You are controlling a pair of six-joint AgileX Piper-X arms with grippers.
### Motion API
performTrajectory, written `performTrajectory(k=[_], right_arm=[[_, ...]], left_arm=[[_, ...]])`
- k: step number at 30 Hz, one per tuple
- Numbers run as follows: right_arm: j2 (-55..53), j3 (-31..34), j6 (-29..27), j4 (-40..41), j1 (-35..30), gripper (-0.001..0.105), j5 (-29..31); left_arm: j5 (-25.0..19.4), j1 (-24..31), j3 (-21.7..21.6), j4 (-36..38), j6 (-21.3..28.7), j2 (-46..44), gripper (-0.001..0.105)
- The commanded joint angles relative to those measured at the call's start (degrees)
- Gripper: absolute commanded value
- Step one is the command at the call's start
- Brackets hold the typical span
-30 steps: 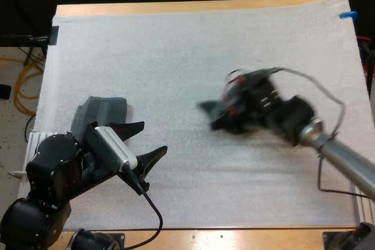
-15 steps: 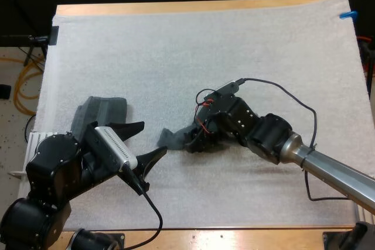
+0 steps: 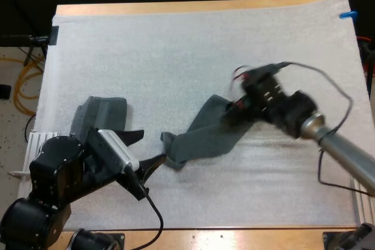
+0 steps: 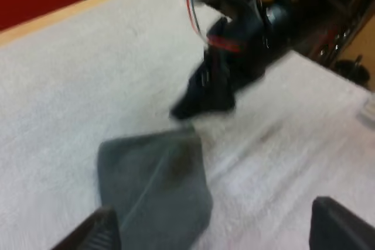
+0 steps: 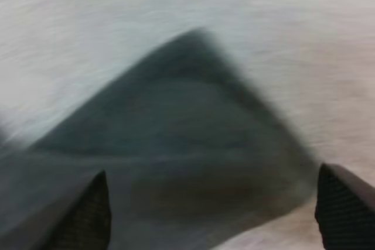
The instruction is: Pick towel from pile fold and stack
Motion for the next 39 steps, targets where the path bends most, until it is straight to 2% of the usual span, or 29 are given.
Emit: performTrajectory(k=[1, 4, 7, 13, 18, 26, 28, 32, 35, 39], right_arm=[[0.1, 0.4, -0.7, 0.4, -3.0, 0.07, -2.2], [1.8, 1.5, -0.4, 0.0, -7.6, 0.07, -7.4], [4.5, 1.8, -0.2, -0.3, -11.0, 0.07, -9.2], [10.3, 1.8, 0.4, -2.1, -12.9, 0.07, -17.4], [15.3, 1.8, 3.2, -2.8, -13.1, 0.07, -18.9], [17.9, 1.8, 3.5, -3.4, -13.1, 0.07, -20.9], [18.7, 1.8, 3.5, -3.9, -13.3, 0.068, -23.2], [21.0, 1.8, 6.0, -4.5, -13.6, 0.051, -26.6], [22.1, 1.8, 7.4, -5.2, -13.6, 0.034, -27.8], [21.2, 1.8, 7.5, -5.7, -13.6, 0.005, -27.4]], left_arm=[[0.4, -0.3, -0.5, 1.3, 0.6, -0.3, 0.065], [0.4, -0.3, -0.5, 2.1, 0.7, -0.3, 0.065], [0.4, -0.3, -0.5, 2.2, 0.7, -0.3, 0.065], [0.2, -0.3, -0.5, 3.5, 0.7, -0.3, 0.065], [0.2, -0.3, -0.5, 3.9, 0.7, -0.3, 0.065], [0.2, -0.3, -0.5, 5.3, 0.7, -0.3, 0.065], [0.2, -0.3, -0.5, 5.3, 0.7, -0.3, 0.065], [0.2, -0.3, -0.5, 5.3, 0.7, -0.3, 0.065], [0.2, -0.3, -0.5, 5.3, 0.7, -0.3, 0.065], [0.2, -0.3, -0.5, 5.3, 0.7, -0.3, 0.065]])
